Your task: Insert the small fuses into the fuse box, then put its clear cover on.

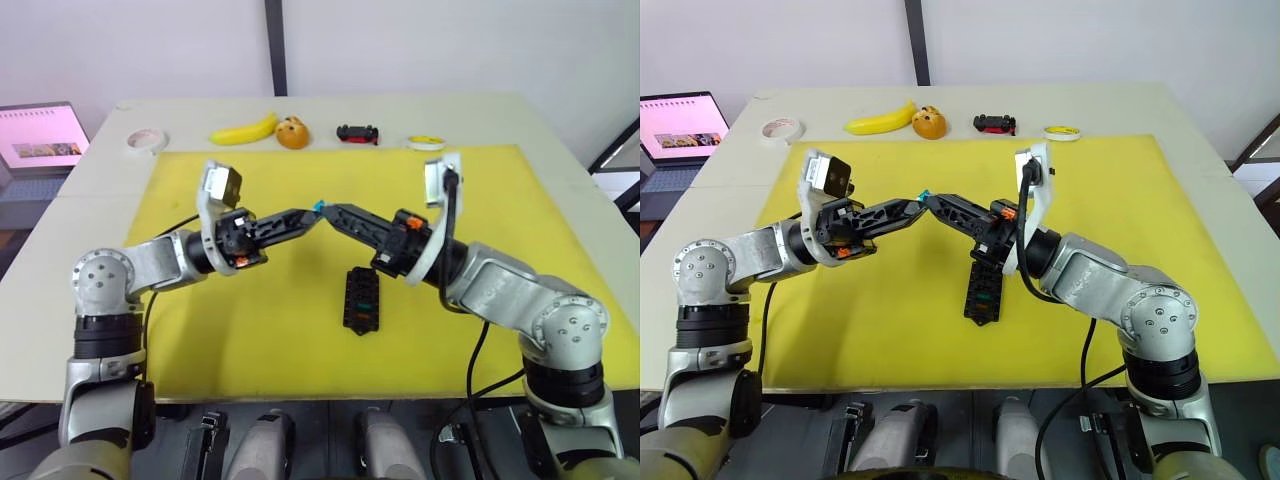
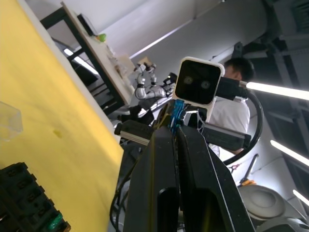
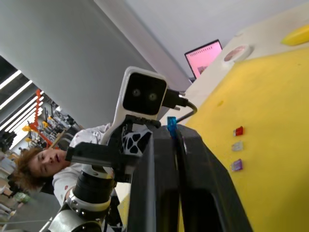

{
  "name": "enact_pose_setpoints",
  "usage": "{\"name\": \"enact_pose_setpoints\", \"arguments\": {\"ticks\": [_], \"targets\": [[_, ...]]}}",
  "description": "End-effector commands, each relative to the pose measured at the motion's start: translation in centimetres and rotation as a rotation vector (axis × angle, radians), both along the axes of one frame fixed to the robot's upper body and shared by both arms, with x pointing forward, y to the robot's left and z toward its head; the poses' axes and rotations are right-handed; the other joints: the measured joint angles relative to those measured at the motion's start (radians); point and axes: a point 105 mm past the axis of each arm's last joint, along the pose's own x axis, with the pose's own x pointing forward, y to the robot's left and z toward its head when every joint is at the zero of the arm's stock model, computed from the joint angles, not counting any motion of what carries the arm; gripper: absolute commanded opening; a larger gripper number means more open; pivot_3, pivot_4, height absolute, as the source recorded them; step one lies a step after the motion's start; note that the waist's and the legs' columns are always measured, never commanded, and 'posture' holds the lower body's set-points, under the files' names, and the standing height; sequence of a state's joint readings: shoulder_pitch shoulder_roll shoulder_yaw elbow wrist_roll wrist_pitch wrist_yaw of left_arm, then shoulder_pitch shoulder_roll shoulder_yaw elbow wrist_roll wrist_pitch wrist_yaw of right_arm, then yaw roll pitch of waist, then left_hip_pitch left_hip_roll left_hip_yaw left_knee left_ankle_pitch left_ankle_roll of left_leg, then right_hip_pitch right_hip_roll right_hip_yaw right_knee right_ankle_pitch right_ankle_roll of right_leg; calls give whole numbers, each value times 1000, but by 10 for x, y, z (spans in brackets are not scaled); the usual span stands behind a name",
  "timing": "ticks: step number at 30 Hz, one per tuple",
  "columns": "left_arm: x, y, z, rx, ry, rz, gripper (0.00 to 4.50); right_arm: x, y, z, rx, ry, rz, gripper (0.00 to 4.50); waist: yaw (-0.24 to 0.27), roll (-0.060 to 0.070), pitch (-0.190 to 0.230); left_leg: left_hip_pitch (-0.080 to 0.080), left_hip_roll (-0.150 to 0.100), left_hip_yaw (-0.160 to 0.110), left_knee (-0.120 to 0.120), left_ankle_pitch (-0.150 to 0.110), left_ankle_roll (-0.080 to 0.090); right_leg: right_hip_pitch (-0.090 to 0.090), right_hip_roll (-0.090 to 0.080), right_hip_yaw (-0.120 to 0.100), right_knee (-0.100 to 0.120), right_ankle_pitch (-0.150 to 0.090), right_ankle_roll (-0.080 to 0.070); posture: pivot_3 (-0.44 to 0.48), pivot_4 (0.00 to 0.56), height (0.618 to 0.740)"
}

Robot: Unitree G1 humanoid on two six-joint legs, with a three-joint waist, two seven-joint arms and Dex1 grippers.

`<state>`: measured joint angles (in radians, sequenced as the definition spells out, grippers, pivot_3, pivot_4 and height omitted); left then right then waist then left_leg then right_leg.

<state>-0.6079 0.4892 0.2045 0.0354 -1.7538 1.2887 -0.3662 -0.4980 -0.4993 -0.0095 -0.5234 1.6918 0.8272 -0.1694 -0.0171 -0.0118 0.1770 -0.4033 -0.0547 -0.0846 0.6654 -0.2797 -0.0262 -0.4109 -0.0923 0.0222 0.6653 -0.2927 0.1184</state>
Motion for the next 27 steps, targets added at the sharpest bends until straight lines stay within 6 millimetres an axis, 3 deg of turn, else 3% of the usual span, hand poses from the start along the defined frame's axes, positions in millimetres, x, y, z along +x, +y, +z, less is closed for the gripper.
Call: {"name": "enact_pose_setpoints", "arguments": {"ticks": [1,8,11,15,17,21,24,27], "targets": [[-4,-1,9,-25,-38,-20,0,-7,3,9,9,-35,32,46,0,0,0,0,0,0,0,0,0,0,0,0,0,0,0,0,150,740],[-1,0,5,2,-36,-6,0,-13,2,15,38,-26,56,46,0,0,0,0,0,0,0,0,0,0,0,0,0,0,0,0,150,740],[-5,8,7,65,-100,-9,908,-16,-3,19,38,-31,61,0,-3,0,0,0,0,0,0,0,0,0,0,0,0,0,0,0,150,740],[-27,16,5,247,-302,-77,2915,-21,-16,19,-54,-60,63,0,-3,1,1,-1,1,0,-1,0,0,-1,2,0,-1,0,0,0,150,740],[-31,17,-2,342,-408,-106,3708,-24,-23,16,-152,-99,64,0,1,1,1,-1,1,0,-1,0,0,0,2,1,-2,0,0,0,150,740],[-32,18,-24,544,-638,-226,3708,-30,-36,0,-447,-220,90,0,6,2,2,-1,1,1,-1,0,1,2,2,0,-5,0,-1,0,150,740],[-25,18,-36,621,-802,-279,4458,-33,-41,-14,-617,-274,140,0,6,2,2,-1,2,1,-2,-1,1,2,3,0,-6,0,-1,0,150,740],[-14,12,-47,660,-919,-284,4458,-36,-44,-31,-769,-334,196,0,5,3,2,-2,3,1,-2,-1,2,2,3,0,-8,0,-1,0,150,740]]}}
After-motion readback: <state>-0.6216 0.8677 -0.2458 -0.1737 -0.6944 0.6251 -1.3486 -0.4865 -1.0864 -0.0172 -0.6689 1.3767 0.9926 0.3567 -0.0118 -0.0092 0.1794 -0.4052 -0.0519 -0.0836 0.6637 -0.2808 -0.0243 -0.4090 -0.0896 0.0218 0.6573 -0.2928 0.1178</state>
